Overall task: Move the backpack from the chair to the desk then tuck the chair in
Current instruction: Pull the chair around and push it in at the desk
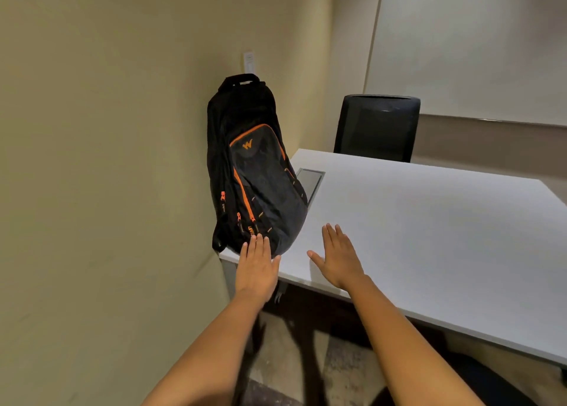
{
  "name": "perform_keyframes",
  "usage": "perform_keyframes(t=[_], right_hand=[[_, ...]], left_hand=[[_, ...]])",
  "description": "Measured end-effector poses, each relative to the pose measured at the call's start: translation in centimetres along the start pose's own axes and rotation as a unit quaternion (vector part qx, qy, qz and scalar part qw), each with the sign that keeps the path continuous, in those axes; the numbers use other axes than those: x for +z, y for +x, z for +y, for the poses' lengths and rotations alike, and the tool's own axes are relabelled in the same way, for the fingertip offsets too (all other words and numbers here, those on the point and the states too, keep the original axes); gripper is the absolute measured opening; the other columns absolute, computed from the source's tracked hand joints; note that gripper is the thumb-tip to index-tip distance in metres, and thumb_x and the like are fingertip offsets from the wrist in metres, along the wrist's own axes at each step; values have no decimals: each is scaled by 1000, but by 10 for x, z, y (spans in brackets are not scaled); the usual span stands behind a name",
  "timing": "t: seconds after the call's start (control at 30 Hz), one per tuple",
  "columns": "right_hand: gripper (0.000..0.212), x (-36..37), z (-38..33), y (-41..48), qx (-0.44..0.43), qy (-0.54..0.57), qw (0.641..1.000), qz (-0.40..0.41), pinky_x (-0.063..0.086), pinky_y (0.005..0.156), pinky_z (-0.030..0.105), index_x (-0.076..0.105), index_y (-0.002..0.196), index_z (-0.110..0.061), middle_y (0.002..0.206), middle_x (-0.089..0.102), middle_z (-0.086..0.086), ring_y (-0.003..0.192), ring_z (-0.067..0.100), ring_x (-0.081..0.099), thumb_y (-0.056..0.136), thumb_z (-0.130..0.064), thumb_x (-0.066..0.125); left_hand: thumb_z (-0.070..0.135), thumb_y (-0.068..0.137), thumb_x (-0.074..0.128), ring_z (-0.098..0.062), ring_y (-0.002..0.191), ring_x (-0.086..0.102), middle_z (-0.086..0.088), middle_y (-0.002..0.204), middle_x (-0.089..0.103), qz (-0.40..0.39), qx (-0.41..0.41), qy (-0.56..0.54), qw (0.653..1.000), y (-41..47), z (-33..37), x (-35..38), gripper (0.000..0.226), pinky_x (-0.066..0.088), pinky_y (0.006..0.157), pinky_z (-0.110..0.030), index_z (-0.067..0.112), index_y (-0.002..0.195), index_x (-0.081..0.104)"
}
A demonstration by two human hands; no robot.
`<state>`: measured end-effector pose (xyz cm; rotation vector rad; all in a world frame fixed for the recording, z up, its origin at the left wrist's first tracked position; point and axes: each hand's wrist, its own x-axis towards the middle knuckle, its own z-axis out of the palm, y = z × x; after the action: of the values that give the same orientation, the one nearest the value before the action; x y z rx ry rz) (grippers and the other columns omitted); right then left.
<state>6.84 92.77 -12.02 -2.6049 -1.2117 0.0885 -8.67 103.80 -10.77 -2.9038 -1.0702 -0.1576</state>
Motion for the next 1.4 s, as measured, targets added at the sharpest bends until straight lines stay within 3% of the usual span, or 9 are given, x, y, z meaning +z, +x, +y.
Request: perform_keyframes(t=[0.43, 0.9, 1.4], right_hand=[[76, -49, 67, -130, -3, -26, 999, -30, -5, 118, 35, -5, 151, -14, 161, -8, 5, 147, 22, -12, 96, -57, 23], [75, -135, 191, -303, -57, -68, 994, -62, -6, 118, 34, -5, 151, -11, 161, -8, 6, 147, 20, -11, 97, -53, 25], [72, -178, 242, -381, -46, -70, 993, -78, -2, 118, 32, -4, 152, -14, 161, -5, 4, 148, 18, -6, 97, -55, 20]], left_hand=[[37, 102, 17, -24, 146, 6, -13, 158, 14, 6, 34, -41, 999, -101, 94, -21, 56, 3, 119, -38, 6, 149, 13], [38, 102, 18, -23, 145, 13, -12, 156, 22, 14, -3, -92, 996, -252, 271, -55, 57, 7, 119, -37, 4, 147, 20], [39, 102, 19, -24, 143, 18, -13, 154, 27, 25, 26, -87, 996, -298, 325, -89, 57, 13, 118, -38, 3, 146, 23]])
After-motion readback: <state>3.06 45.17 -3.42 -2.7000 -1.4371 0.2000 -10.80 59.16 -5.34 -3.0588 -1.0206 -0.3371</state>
